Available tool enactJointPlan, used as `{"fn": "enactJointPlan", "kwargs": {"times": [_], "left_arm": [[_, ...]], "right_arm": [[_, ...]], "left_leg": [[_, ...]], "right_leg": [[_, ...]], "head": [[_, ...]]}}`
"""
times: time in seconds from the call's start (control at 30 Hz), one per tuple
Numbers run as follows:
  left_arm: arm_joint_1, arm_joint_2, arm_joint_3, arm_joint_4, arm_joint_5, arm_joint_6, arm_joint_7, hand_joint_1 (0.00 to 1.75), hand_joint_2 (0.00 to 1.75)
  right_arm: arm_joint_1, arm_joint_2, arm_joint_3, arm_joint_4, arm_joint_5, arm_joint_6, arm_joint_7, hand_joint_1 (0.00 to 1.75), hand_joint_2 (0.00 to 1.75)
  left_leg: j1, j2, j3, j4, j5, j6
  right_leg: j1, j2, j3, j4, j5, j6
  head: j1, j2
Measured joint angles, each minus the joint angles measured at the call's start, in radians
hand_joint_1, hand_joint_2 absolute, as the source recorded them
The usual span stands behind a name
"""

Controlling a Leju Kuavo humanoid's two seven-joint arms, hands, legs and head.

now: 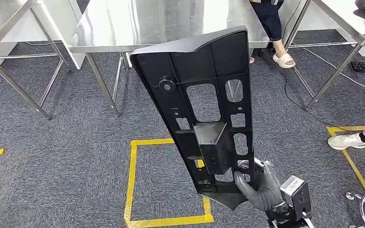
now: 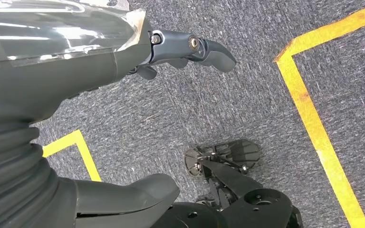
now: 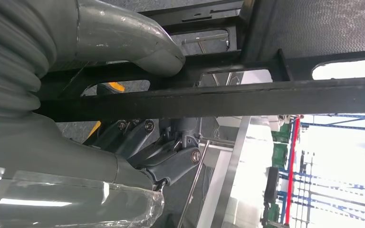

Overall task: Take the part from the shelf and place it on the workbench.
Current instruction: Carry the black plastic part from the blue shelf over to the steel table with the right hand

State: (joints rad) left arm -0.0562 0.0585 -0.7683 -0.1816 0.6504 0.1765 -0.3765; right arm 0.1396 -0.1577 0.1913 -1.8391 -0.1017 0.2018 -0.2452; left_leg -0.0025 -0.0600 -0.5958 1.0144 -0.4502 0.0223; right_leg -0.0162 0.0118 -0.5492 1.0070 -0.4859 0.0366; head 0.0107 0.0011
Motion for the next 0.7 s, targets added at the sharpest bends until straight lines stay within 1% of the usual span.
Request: {"fn": "enactJointPlan", "kwargs": {"times": [0.1, 0.13, 0.2, 0.23, 0.27, 0.33, 0.37, 0.4, 0.43, 0.47, 0.5, 0.53, 0.57, 0.6, 0.63, 0.67, 0.7], "left_arm": [[-0.001, 0.001, -0.003, 0.0, 0.0, 0.0, 0.0, 0.0, 1.75], [-0.001, 0.001, -0.003, 0.0, 0.0, 0.0, 0.0, 0.0, 1.75], [-0.002, 0.0, -0.003, 0.0, -0.001, 0.0, 0.0, 0.0, 1.75], [-0.002, 0.0, -0.003, 0.0, -0.001, 0.0, 0.0, 0.0, 1.75], [-0.003, -0.001, -0.003, -0.001, -0.001, 0.0, 0.001, 0.0, 1.75], [-0.004, 0.0, -0.004, 0.0, -0.001, 0.001, 0.001, 0.0, 1.75], [-0.004, 0.0, -0.004, 0.0, -0.001, 0.001, 0.001, 0.0, 1.75], [-0.004, -0.001, -0.004, 0.0, -0.001, 0.001, 0.001, 0.0, 1.75], [-0.003, -0.001, -0.004, 0.0, -0.001, 0.001, 0.001, 0.0, 1.75], [-0.003, -0.002, -0.004, 0.0, -0.001, 0.001, 0.001, 0.0, 1.75], [-0.003, -0.002, -0.004, 0.0, -0.001, 0.001, 0.001, 0.0, 1.75], [-0.003, -0.002, -0.004, 0.0, -0.001, 0.001, 0.001, 0.0, 1.75], [-0.003, -0.001, -0.004, 0.0, -0.001, 0.001, 0.001, 0.0, 1.75], [-0.003, 0.0, -0.004, 0.0, -0.001, 0.001, 0.001, 0.0, 1.75], [-0.003, 0.001, -0.004, 0.0, -0.001, 0.001, 0.001, 0.0, 1.75], [-0.003, 0.0, -0.004, 0.0, -0.001, 0.001, 0.001, 0.0, 1.75], [-0.003, 0.001, -0.004, 0.0, -0.001, 0.001, 0.002, 0.0, 1.75]], "right_arm": [[-0.001, 0.0, 0.001, 0.0, 0.006, -0.001, 0.002, 1.75, 1.75], [-0.002, 0.0, 0.001, -0.001, 0.008, -0.001, 0.003, 1.75, 1.75], [-0.002, 0.0, 0.001, -0.007, 0.011, -0.003, 0.004, 1.75, 1.75], [-0.004, 0.0, 0.001, -0.011, 0.012, -0.004, 0.004, 1.75, 1.75], [-0.006, 0.0, 0.001, -0.014, 0.012, -0.005, 0.004, 1.75, 1.75], [-0.01, 0.0, 0.001, -0.017, 0.012, -0.007, 0.003, 1.75, 1.75], [-0.009, 0.0, 0.0, -0.017, 0.012, -0.008, 0.003, 1.75, 1.75], [-0.008, 0.0, 0.0, -0.016, 0.012, -0.009, 0.004, 1.75, 1.75], [-0.008, 0.0, 0.0, -0.016, 0.012, -0.01, 0.004, 1.75, 1.75], [-0.009, 0.0, 0.0, -0.017, 0.012, -0.012, 0.004, 1.75, 1.75], [-0.01, 0.0, 0.0, -0.017, 0.012, -0.013, 0.004, 1.75, 1.75], [-0.011, 0.0, 0.0, -0.018, 0.012, -0.014, 0.004, 1.75, 1.75], [-0.011, 0.0, 0.0, -0.019, 0.012, -0.014, 0.004, 1.75, 1.75], [-0.011, 0.0, 0.001, -0.02, 0.012, -0.014, 0.004, 1.75, 1.75], [-0.012, 0.0, 0.001, -0.021, 0.012, -0.014, 0.004, 1.75, 1.75], [-0.011, 0.0, 0.001, -0.021, 0.012, -0.014, 0.003, 1.75, 1.75], [-0.012, 0.0, 0.001, -0.021, 0.011, -0.014, 0.002, 1.75, 1.75]], "left_leg": [[-0.003, 0.0, -0.003, 0.004, -0.003, 0.006], [-0.004, 0.0, -0.003, 0.003, -0.003, 0.01], [0.002, 0.001, 0.006, -0.011, 0.002, 0.018], [0.006, 0.003, 0.012, -0.02, 0.006, 0.022], [0.011, 0.005, 0.018, -0.027, 0.009, 0.024], [0.013, 0.008, 0.02, -0.029, 0.009, 0.025], [0.013, 0.008, 0.02, -0.029, 0.008, 0.024], [0.014, 0.008, 0.02, -0.029, 0.007, 0.023], [0.016, 0.007, 0.021, -0.028, 0.005, 0.02], [0.018, 0.005, 0.022, -0.027, 0.003, 0.016], [0.02, 0.003, 0.024, -0.024, 0.0, 0.01], [0.02, 0.001, 0.023, -0.02, -0.005, 0.003], [0.019, 0.0, 0.023, -0.015, -0.009, -0.005], [0.017, -0.001, 0.022, -0.012, -0.013, -0.011], [0.017, -0.002, 0.022, -0.011, -0.015, -0.016], [0.019, -0.002, 0.023, -0.012, -0.017, -0.02], [0.022, 0.004, 0.022, -0.007, -0.02, -0.023]], "right_leg": [[-0.002, 0.0, 0.0, -0.002, 0.0, 0.002], [-0.003, 0.0, 0.001, -0.004, 0.0, 0.004], [0.002, -0.002, -0.002, 0.0, -0.004, 0.01], [0.005, -0.003, -0.012, 0.021, -0.016, 0.01], [0.006, -0.005, -0.033, 0.065, -0.037, 0.009], [0.003, -0.006, -0.1, 0.196, -0.088, 0.003], [0.001, -0.006, -0.13, 0.251, -0.104, 0.004], [-0.002, -0.006, -0.144, 0.273, -0.105, 0.01], [-0.006, -0.007, -0.139, 0.257, -0.09, 0.02], [-0.01, -0.006, -0.113, 0.203, -0.064, 0.032], [-0.014, -0.005, -0.077, 0.131, -0.036, 0.043], [-0.017, -0.004, -0.044, 0.068, -0.016, 0.047], [-0.018, -0.002, -0.021, 0.025, -0.003, 0.043], [-0.017, -0.001, -0.01, 0.007, 0.001, 0.033], [-0.014, -0.001, -0.009, 0.006, 0.001, 0.021], [-0.014, -0.002, -0.007, 0.006, 0.001, 0.009], [-0.014, -0.003, -0.006, 0.006, 0.001, 0.002]], "head": [[0.0, 0.0], [0.0, 0.0], [0.0, 0.0], [0.001, 0.0], [0.002, 0.0], [0.004, 0.0], [0.004, 0.0], [0.004, 0.0], [0.004, 0.0], [0.004, 0.0], [0.005, 0.0], [0.006, 0.0], [0.006, 0.0], [0.005, 0.0], [0.004, 0.0], [0.002, 0.0], [0.0, 0.0]]}}
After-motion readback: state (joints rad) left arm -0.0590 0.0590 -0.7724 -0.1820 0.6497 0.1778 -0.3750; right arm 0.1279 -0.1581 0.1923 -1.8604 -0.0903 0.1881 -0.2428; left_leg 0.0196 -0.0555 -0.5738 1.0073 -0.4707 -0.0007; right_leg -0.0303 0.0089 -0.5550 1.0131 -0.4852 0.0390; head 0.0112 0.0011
